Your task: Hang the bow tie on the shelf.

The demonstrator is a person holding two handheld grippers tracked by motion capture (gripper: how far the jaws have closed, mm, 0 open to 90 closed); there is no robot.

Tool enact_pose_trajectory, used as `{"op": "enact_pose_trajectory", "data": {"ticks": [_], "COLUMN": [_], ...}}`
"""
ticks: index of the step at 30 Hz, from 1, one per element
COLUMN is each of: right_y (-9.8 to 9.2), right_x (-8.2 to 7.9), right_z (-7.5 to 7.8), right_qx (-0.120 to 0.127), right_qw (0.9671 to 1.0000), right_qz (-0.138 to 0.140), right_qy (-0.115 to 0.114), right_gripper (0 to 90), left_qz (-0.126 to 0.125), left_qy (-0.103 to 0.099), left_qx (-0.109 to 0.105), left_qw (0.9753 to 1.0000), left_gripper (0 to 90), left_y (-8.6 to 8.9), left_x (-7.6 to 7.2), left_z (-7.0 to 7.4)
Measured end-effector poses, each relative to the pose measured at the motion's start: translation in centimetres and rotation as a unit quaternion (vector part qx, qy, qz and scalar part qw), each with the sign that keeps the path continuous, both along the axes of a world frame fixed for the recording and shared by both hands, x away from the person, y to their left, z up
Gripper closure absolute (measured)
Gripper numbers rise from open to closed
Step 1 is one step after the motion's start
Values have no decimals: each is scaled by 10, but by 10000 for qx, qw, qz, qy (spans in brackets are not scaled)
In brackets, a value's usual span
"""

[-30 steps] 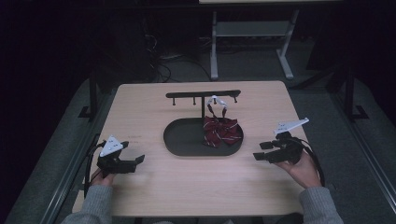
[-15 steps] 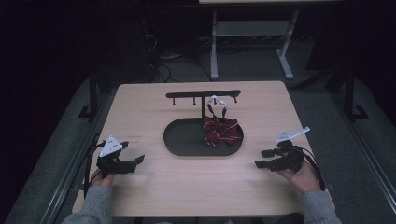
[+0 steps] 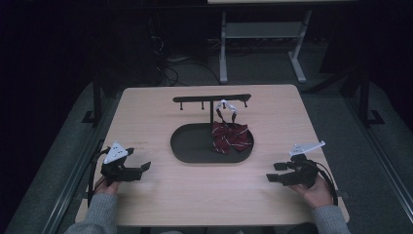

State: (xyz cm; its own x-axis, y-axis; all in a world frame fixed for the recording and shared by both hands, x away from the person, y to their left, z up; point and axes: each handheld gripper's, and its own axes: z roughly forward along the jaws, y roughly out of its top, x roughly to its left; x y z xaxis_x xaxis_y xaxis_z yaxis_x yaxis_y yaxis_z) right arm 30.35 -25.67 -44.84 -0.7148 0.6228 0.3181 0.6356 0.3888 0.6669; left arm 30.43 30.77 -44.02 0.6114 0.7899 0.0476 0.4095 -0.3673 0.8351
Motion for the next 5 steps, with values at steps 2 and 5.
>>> {"op": "enact_pose_trajectory", "data": {"ticks": [2,5], "right_y": [1,4], "right_x": [-3,-8], "right_z": [-4,-2], "right_qx": [-1,-87], "right_qw": [10000,9999], "right_qz": [-58,-65], "right_qy": [12,-94], "right_gripper": [357,356], "left_qz": [-29,-31], "left_qy": [24,7], "left_qx": [22,12], "left_qw": [10000,10000], "left_gripper": [130,130], "left_y": [-1,-2], "left_x": [0,0], "left_z": [0,0]}}
